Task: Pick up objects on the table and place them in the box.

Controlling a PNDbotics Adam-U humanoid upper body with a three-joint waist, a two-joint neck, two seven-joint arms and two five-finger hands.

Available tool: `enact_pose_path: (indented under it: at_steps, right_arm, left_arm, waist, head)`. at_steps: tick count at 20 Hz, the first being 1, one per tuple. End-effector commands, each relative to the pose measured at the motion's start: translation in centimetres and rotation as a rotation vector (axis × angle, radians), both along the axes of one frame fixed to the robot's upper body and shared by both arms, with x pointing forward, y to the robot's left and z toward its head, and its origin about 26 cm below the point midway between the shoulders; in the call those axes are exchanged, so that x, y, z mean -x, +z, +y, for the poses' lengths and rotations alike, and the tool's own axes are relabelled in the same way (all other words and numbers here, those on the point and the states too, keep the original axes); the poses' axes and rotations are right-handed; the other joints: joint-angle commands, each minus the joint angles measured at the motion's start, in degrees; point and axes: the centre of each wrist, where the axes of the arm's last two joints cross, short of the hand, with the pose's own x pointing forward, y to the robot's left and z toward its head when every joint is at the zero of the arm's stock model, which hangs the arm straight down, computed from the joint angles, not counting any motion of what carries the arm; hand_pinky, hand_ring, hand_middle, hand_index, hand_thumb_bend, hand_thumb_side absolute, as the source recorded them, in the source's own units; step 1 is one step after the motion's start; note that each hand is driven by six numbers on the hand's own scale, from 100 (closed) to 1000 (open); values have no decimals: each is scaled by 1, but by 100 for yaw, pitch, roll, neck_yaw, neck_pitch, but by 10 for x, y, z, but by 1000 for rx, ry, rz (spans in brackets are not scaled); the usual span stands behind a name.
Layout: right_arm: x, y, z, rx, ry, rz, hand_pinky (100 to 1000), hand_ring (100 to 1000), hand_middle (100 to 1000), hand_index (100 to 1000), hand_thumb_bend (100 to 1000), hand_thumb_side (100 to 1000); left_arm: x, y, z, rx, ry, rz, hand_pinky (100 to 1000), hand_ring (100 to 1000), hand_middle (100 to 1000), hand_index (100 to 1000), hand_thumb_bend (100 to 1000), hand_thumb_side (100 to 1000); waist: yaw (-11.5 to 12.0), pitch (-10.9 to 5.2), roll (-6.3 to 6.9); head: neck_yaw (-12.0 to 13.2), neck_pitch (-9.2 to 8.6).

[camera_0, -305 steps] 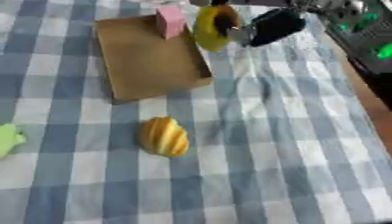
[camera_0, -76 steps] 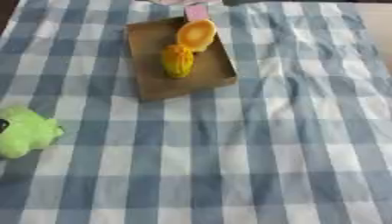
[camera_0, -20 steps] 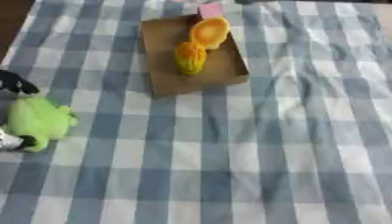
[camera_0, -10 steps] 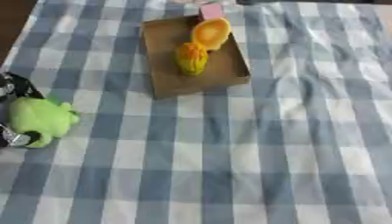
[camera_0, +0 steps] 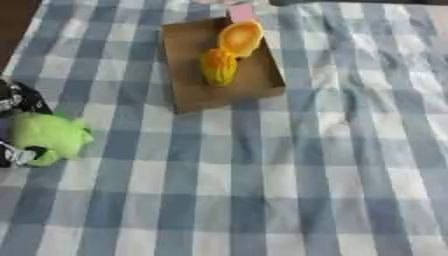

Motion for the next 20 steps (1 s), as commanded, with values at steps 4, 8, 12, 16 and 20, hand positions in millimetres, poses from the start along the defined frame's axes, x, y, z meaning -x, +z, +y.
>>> enact_pose_path:
  at_steps: [4, 8, 12, 16, 20]
  right_arm:
    - [5, 13, 0, -2, 14, -42, 804, 825, 773, 823, 100, 410]
    - [5, 16, 2, 2, 39, -52, 804, 825, 772, 822, 100, 409]
    - [5, 19, 5, 11, 63, -63, 804, 825, 773, 822, 100, 409]
    - [4, 25, 12, 18, 93, -72, 804, 825, 772, 822, 100, 405]
    - [3, 27, 14, 19, 106, -74, 804, 824, 771, 822, 100, 406]
  left_arm:
    - [24, 55, -28, 122, -90, -210, 771, 642, 610, 654, 100, 280]
    - [27, 72, -49, 224, -158, -281, 772, 629, 606, 651, 100, 286]
    - [14, 95, -75, 314, -215, -308, 777, 620, 605, 653, 100, 291]
    - [-18, 103, -90, 364, -196, -322, 784, 619, 610, 663, 100, 291]
    - [-48, 98, -101, 402, -197, -323, 795, 619, 615, 666, 100, 294]
  waist:
    - [-36, -149, 26]
    - [-135, -144, 43]
    - [-257, -75, 86]
    - [-484, 18, 131]
    - [-621, 94, 158]
  head:
    - [-114, -65]
    - [-152, -121]
    - [-159, -222]
    - [-2, -351]
    - [73, -423]
